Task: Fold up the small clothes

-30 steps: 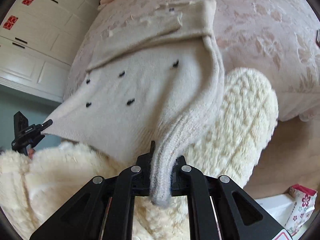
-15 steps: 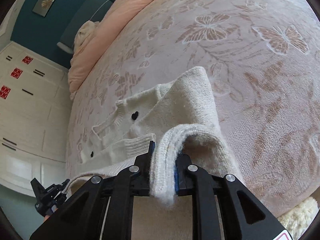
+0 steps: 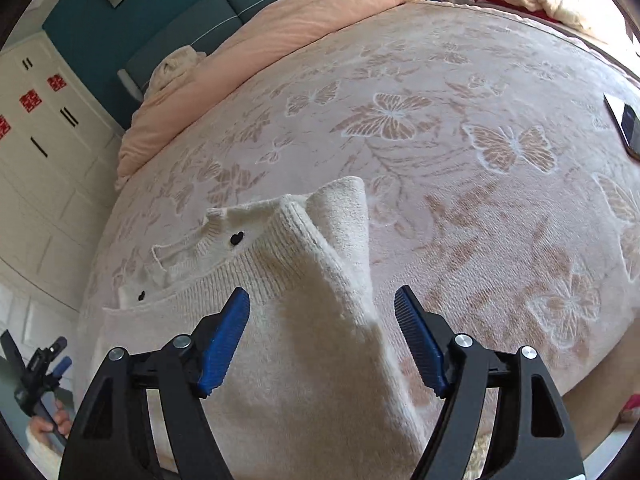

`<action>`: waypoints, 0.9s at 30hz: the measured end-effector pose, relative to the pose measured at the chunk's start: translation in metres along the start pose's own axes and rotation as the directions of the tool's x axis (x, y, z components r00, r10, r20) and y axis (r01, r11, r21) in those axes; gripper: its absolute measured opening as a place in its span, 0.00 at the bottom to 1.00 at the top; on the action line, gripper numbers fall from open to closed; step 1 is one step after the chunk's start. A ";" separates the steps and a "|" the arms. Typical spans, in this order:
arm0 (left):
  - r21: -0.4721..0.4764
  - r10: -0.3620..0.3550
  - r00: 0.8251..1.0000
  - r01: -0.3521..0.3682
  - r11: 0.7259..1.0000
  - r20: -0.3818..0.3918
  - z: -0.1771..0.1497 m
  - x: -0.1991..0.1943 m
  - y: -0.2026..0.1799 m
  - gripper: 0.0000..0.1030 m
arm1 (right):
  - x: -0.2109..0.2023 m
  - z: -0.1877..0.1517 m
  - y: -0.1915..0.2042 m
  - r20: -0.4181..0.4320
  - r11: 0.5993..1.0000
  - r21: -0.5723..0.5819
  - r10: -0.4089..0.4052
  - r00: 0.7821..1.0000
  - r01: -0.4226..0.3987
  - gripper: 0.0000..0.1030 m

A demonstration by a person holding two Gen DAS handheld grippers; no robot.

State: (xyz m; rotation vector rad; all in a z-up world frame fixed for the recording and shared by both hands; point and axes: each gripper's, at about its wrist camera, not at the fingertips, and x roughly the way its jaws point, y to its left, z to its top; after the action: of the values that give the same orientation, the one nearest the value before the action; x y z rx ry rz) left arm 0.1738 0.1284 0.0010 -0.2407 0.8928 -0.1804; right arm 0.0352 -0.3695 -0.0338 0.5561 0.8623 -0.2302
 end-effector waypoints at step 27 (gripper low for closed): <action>0.009 0.021 0.999 -0.021 1.000 -0.050 0.107 0.062 -0.038 0.08 | 0.072 0.084 -0.003 -0.013 0.996 0.085 -0.019 1.000 0.020 0.06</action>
State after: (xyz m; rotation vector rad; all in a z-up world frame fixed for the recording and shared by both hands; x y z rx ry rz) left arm 0.2944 0.0908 0.0299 -0.2193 0.9441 -0.1715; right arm 0.1348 -0.4159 -0.0467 0.6292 0.8732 -0.2827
